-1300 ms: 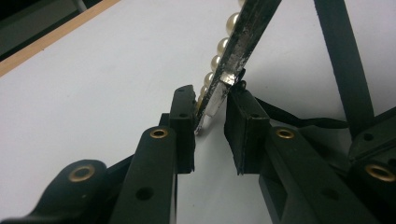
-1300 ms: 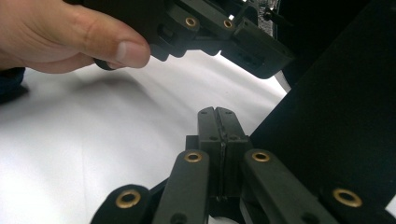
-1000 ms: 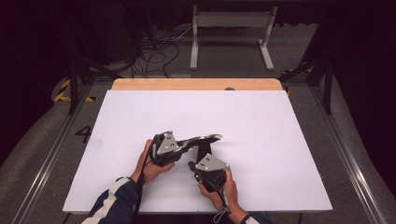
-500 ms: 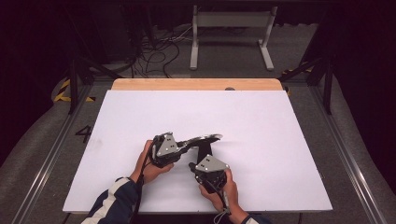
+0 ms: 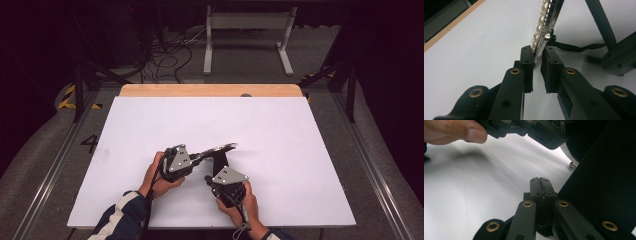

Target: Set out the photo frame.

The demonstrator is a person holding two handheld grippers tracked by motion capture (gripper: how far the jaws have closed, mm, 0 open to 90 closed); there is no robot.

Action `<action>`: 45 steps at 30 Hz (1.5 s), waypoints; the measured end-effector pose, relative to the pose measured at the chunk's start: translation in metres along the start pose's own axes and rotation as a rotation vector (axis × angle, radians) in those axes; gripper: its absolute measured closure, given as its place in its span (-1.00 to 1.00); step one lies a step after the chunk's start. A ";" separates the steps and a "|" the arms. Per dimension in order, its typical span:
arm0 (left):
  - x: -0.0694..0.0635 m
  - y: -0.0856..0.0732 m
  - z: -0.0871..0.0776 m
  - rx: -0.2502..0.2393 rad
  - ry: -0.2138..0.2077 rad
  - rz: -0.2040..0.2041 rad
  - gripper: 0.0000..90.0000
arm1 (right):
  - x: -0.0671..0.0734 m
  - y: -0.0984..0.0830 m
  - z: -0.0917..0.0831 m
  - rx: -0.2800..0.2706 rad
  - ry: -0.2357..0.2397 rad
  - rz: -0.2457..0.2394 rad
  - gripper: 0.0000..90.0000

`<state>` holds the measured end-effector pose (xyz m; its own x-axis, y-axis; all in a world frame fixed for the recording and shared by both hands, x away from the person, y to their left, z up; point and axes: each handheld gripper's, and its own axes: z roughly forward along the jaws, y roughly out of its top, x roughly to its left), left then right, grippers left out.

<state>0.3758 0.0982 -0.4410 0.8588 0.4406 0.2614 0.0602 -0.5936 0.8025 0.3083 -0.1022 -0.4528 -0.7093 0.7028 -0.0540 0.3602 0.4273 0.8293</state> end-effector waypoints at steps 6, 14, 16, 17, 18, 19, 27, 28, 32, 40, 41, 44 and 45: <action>-0.002 0.001 -0.001 0.008 -0.003 0.015 0.79 | -0.003 -0.001 -0.003 0.007 0.008 0.008 1.00; -0.007 0.004 -0.005 0.017 -0.004 0.037 0.80 | -0.008 -0.001 -0.008 0.016 0.025 0.013 1.00; -0.008 0.004 -0.006 0.019 -0.008 0.037 0.80 | -0.009 -0.002 -0.008 0.017 0.027 0.008 1.00; -0.008 0.004 -0.006 0.020 -0.008 0.038 0.80 | -0.009 -0.002 -0.009 0.019 0.028 0.006 1.00; -0.009 0.004 -0.006 0.021 -0.008 0.039 0.80 | -0.010 -0.002 -0.009 0.021 0.027 0.005 1.00; -0.009 0.004 -0.006 0.022 -0.010 0.042 0.80 | -0.010 -0.003 -0.010 0.022 0.028 0.004 1.00; -0.014 0.006 -0.007 0.026 -0.017 0.054 0.80 | -0.020 -0.005 -0.015 0.034 0.022 0.022 1.00; -0.014 0.006 -0.007 0.028 -0.019 0.055 0.80 | -0.021 -0.006 -0.015 0.036 0.020 0.025 1.00; -0.016 0.007 -0.007 0.025 -0.023 0.053 0.80 | -0.028 -0.007 -0.017 0.037 0.025 0.046 1.00; -0.017 0.008 -0.006 0.017 -0.019 0.048 0.79 | -0.036 -0.007 -0.019 0.037 0.039 0.054 1.00; -0.017 0.008 -0.006 0.013 -0.020 0.046 0.79 | -0.036 -0.007 -0.019 0.038 0.040 0.052 1.00; -0.017 0.007 -0.005 -0.001 -0.023 0.033 0.78 | -0.036 -0.007 -0.019 0.042 0.036 0.035 1.00; -0.017 0.006 -0.004 -0.004 -0.028 0.024 0.77 | -0.036 -0.007 -0.019 0.043 0.036 0.033 1.00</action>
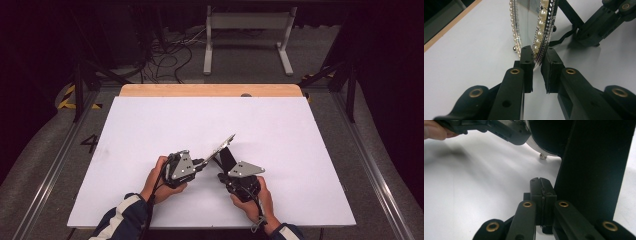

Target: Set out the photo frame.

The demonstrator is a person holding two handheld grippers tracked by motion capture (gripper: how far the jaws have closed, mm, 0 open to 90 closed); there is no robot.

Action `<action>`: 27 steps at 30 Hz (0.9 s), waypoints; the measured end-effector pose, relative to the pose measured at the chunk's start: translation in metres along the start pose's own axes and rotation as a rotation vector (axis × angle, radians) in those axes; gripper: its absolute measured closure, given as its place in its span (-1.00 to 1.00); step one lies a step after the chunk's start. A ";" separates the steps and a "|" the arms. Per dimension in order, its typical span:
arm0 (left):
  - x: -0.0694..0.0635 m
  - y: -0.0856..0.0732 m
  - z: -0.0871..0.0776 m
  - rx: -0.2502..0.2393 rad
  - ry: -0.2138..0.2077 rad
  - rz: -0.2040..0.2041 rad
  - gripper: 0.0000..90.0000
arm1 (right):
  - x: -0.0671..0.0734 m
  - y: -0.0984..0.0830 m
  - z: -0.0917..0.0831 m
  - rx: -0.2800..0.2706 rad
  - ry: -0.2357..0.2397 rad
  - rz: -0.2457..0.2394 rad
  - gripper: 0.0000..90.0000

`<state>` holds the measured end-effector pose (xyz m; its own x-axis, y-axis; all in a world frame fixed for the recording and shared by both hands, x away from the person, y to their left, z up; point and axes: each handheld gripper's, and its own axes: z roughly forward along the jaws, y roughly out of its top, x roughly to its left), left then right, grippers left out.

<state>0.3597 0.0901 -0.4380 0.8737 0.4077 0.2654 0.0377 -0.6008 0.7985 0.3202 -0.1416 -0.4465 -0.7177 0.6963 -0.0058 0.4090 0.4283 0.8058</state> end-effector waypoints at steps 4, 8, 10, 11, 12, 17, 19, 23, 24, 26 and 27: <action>0.001 -0.002 0.003 -0.006 -0.011 -0.024 0.73 | 0.000 0.000 0.000 0.002 0.002 -0.003 1.00; 0.002 -0.005 0.009 -0.008 -0.017 -0.052 0.63 | -0.001 0.000 0.000 0.004 0.005 -0.009 1.00; 0.002 -0.005 0.011 -0.007 -0.015 -0.053 0.61 | -0.001 0.000 0.000 0.006 0.007 -0.012 1.00; 0.003 -0.005 0.011 -0.003 -0.012 -0.049 0.61 | -0.001 0.000 0.000 0.006 0.008 -0.011 1.00; 0.003 -0.005 0.012 -0.005 -0.013 -0.057 0.62 | -0.001 0.000 0.000 0.007 0.008 -0.012 1.00; 0.004 -0.006 0.012 -0.008 -0.023 -0.055 0.67 | -0.002 0.001 -0.001 0.016 0.007 -0.016 1.00; 0.004 -0.005 0.012 -0.005 -0.023 -0.044 0.68 | -0.004 0.001 -0.001 0.017 0.007 -0.011 1.00; 0.001 -0.003 0.011 0.004 -0.022 -0.013 0.72 | -0.006 0.001 -0.002 0.020 -0.002 -0.010 1.00; 0.000 -0.003 0.011 0.005 -0.022 -0.012 0.72 | -0.007 0.000 -0.002 0.021 0.000 -0.007 1.00; -0.001 -0.002 0.011 0.004 -0.027 -0.009 0.71 | -0.009 0.000 -0.003 0.022 -0.002 -0.002 1.00; -0.002 -0.001 0.011 0.005 -0.027 -0.002 0.71 | -0.009 0.000 -0.003 0.023 -0.004 -0.001 1.00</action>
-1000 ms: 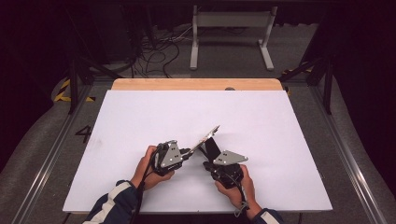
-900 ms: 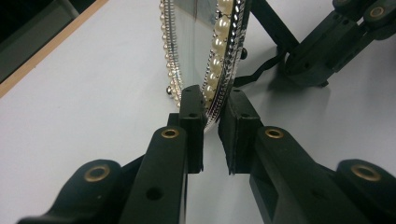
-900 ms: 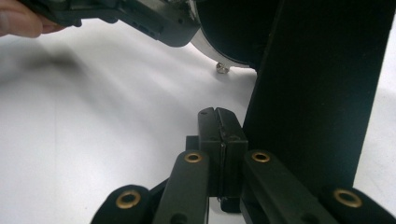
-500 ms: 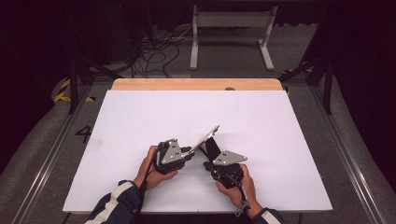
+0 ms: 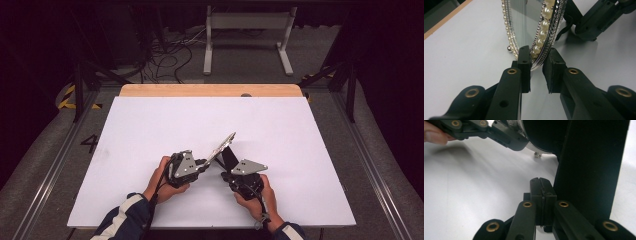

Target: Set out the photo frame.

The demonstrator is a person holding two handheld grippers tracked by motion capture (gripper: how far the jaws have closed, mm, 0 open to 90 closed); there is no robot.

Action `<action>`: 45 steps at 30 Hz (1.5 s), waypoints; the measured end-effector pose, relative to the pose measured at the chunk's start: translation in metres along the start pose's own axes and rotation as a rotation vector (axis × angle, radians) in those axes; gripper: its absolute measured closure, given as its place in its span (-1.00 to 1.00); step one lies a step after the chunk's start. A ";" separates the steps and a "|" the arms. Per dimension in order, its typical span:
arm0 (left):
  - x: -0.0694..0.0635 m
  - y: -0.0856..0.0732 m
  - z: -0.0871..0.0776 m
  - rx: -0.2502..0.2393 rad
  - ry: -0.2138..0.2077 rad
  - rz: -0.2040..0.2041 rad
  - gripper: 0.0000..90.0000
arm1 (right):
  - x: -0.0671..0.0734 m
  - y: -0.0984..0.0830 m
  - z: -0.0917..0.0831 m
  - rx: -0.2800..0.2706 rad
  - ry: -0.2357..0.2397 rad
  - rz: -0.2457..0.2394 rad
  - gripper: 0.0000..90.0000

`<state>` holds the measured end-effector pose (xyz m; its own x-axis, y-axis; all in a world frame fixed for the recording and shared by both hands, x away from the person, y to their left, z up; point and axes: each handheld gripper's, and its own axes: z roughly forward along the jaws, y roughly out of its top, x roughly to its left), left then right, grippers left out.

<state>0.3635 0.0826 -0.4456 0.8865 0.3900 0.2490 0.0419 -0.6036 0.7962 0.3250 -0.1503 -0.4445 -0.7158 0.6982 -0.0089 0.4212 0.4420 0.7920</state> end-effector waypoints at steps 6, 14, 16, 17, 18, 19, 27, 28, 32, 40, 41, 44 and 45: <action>-0.006 0.004 0.001 0.003 0.003 0.021 0.70 | -0.006 -0.001 -0.003 0.007 -0.002 0.009 1.00; -0.010 0.006 0.002 -0.004 0.000 0.024 0.68 | -0.013 -0.004 -0.006 0.000 -0.010 0.009 1.00; -0.010 0.006 0.002 -0.002 -0.001 0.024 0.68 | -0.013 -0.004 -0.005 0.000 -0.007 0.005 1.00; -0.010 0.006 0.002 -0.003 -0.002 0.022 0.68 | -0.014 -0.004 -0.005 -0.001 -0.002 0.006 1.00; -0.010 0.006 0.002 -0.003 -0.003 0.021 0.68 | -0.015 -0.004 -0.005 -0.002 0.000 0.005 1.00; -0.010 0.006 0.002 -0.001 -0.004 0.019 0.68 | -0.015 -0.004 -0.005 -0.002 0.003 0.005 1.00; -0.011 0.008 0.005 -0.011 -0.013 0.015 0.66 | -0.021 -0.004 -0.006 -0.001 -0.009 -0.007 1.00; -0.011 0.008 0.005 -0.011 -0.013 0.017 0.66 | -0.021 -0.005 -0.006 -0.001 -0.011 -0.010 1.00; -0.010 0.007 0.006 -0.013 -0.018 0.015 0.65 | -0.022 -0.005 -0.006 -0.005 -0.025 -0.021 1.00; -0.010 0.008 0.008 -0.017 -0.024 0.015 0.65 | -0.026 -0.006 -0.007 0.000 -0.027 -0.023 1.00; -0.011 0.008 0.008 -0.017 -0.024 0.012 0.65 | -0.026 -0.006 -0.007 0.000 -0.028 -0.022 1.00; -0.011 0.008 0.009 -0.018 -0.027 0.012 0.64 | -0.028 -0.007 -0.007 0.003 -0.031 -0.024 1.00; -0.011 0.008 0.009 -0.018 -0.029 0.012 0.64 | -0.028 -0.007 -0.007 0.004 -0.032 -0.022 1.00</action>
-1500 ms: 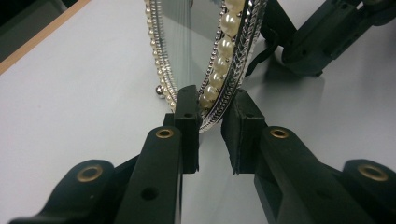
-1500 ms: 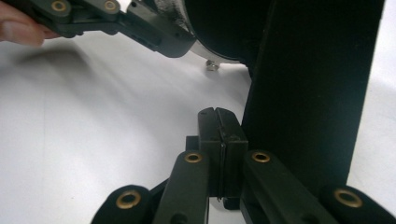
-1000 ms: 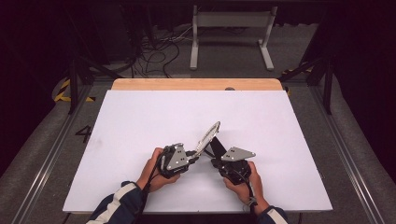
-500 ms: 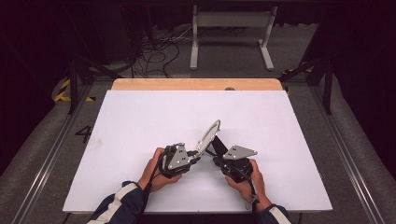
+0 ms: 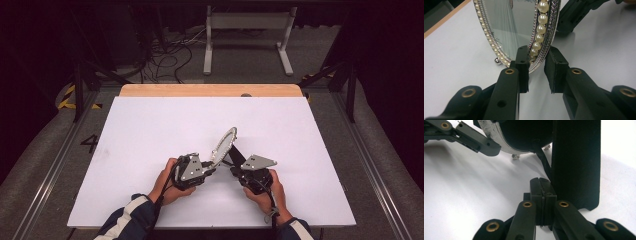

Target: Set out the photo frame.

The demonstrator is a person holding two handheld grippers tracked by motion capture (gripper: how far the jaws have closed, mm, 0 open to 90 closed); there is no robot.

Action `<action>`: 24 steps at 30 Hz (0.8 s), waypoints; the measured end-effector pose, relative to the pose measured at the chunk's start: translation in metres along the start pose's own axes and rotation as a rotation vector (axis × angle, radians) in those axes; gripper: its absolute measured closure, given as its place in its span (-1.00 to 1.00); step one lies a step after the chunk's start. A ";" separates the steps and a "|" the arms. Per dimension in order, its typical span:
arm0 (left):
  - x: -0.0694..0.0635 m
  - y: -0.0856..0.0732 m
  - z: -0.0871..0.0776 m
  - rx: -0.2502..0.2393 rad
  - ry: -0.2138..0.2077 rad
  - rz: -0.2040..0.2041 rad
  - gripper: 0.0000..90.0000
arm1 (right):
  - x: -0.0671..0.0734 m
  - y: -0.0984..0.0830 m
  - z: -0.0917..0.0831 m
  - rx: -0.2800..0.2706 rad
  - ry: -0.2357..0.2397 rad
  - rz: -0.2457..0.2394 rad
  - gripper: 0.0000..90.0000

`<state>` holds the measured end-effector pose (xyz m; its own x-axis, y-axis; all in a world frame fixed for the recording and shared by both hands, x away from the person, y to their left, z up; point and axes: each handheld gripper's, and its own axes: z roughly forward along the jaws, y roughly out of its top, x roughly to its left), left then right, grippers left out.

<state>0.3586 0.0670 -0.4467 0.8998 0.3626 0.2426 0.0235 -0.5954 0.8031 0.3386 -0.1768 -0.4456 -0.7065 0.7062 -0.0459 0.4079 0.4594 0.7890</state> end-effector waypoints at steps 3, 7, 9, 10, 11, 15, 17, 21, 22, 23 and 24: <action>0.000 0.000 0.000 0.001 -0.002 -0.008 0.65 | -0.002 -0.001 0.000 0.003 -0.001 0.000 1.00; 0.000 -0.001 0.002 0.003 -0.006 -0.008 0.66 | -0.006 -0.002 0.001 0.004 -0.005 0.014 1.00; 0.000 -0.001 0.003 0.003 -0.009 -0.011 0.66 | -0.007 -0.002 0.001 0.006 -0.007 0.015 1.00; 0.001 -0.001 0.003 0.006 -0.009 -0.016 0.66 | -0.009 -0.003 0.001 0.007 -0.011 0.020 1.00; 0.001 -0.001 0.003 0.007 -0.009 -0.015 0.66 | -0.009 -0.003 0.002 0.008 -0.012 0.020 1.00; 0.001 -0.001 0.004 0.006 -0.017 -0.014 0.67 | -0.011 -0.004 0.002 0.009 -0.017 0.024 1.00; 0.001 -0.001 0.004 0.006 -0.019 -0.013 0.67 | -0.011 -0.004 0.002 0.008 -0.020 0.025 1.00; 0.001 -0.001 0.003 0.006 -0.026 -0.015 0.67 | -0.013 -0.005 0.003 0.006 -0.041 0.029 1.00; 0.002 -0.002 0.003 0.007 -0.025 -0.018 0.66 | -0.015 -0.006 0.003 0.005 -0.045 0.035 1.00; 0.002 -0.002 0.003 0.007 -0.025 -0.018 0.66 | -0.015 -0.006 0.003 0.005 -0.045 0.035 1.00; 0.002 -0.002 0.003 0.006 -0.026 -0.019 0.66 | -0.016 -0.006 0.003 0.005 -0.049 0.037 1.00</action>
<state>0.3613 0.0669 -0.4491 0.9102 0.3554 0.2128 0.0435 -0.5929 0.8041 0.3494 -0.1887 -0.4515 -0.6617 0.7484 -0.0463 0.4363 0.4345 0.7879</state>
